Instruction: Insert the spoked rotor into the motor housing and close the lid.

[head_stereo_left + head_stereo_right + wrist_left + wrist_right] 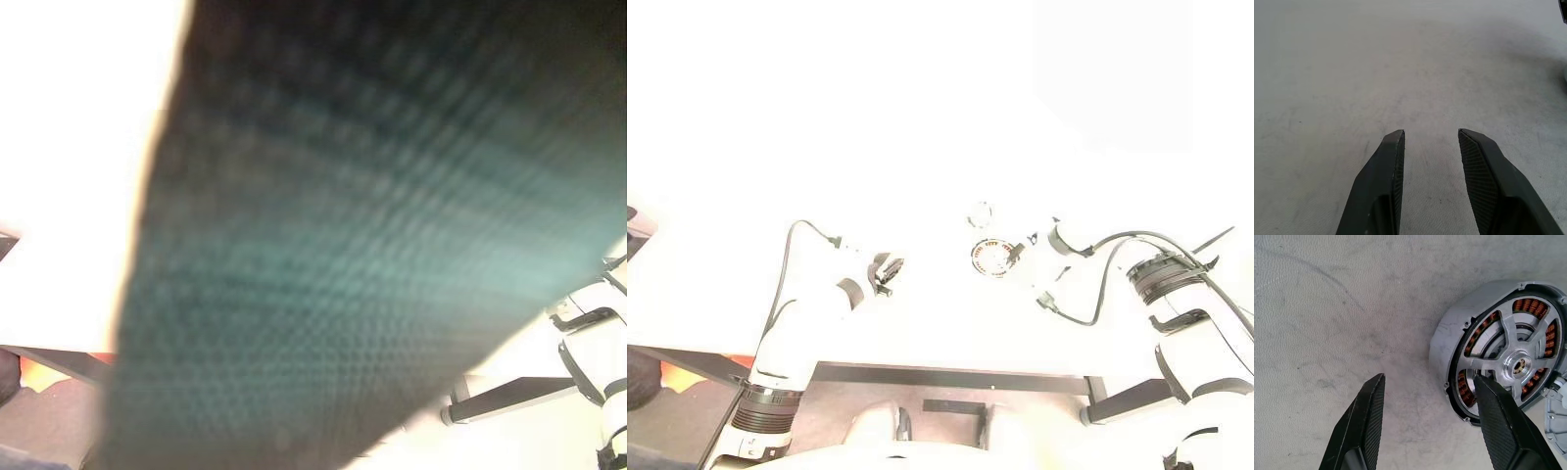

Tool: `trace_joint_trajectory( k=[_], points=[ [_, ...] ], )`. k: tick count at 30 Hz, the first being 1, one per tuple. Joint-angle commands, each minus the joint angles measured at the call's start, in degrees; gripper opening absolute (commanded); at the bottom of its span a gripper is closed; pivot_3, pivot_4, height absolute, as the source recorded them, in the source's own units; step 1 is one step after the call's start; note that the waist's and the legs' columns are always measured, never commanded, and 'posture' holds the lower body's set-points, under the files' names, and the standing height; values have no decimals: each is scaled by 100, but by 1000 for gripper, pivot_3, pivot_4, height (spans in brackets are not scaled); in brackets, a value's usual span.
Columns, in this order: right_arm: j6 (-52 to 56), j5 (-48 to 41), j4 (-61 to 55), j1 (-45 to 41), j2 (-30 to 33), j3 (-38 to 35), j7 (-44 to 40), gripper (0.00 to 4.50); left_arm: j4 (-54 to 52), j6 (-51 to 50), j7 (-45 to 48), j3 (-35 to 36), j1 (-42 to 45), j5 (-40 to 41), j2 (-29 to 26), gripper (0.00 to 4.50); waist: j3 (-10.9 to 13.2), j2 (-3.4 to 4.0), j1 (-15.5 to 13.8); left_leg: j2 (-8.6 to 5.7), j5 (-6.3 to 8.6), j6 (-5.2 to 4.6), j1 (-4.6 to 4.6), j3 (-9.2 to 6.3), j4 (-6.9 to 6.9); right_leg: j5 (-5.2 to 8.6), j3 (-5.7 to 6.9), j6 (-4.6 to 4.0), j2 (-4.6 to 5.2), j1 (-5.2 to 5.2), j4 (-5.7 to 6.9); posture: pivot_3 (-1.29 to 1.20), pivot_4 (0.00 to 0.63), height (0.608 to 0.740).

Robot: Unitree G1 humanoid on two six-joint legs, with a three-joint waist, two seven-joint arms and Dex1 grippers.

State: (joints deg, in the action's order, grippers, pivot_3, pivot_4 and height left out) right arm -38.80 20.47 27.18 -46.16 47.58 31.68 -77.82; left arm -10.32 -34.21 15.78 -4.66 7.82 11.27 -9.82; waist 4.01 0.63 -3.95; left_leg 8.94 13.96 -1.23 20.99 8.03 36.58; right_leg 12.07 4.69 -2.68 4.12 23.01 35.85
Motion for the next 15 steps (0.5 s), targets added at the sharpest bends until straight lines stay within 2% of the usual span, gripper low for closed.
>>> trace_joint_trajectory(
  k=[1,7,10,15],
  points=[
    [-62,59,-47,9,-17,-49,95,3202,-203,59,-15,29,33,-16,-13,1835,0,0,0,0,0,0,0,0,0,0,0,0,0,0,1,0,0,740],
    [-68,173,127,-12,-88,-43,284,3202,-170,53,20,28,89,-27,-41,1835,-1,-2,8,5,0,1,-13,9,0,0,-1,0,0,-7,0,0,0,740],
    [-76,120,149,-20,-81,-26,221,2655,-143,60,36,26,115,-36,-52,1835,-2,-2,6,10,-2,3,-18,22,1,0,-4,0,0,-7,0,0,0,740],
    [-53,56,108,13,-58,-25,160,1030,-96,87,48,21,152,-47,-50,1835,-4,-4,-16,31,-3,4,-43,49,1,0,-4,0,0,-41,-6,0,0,740]
  ],
)
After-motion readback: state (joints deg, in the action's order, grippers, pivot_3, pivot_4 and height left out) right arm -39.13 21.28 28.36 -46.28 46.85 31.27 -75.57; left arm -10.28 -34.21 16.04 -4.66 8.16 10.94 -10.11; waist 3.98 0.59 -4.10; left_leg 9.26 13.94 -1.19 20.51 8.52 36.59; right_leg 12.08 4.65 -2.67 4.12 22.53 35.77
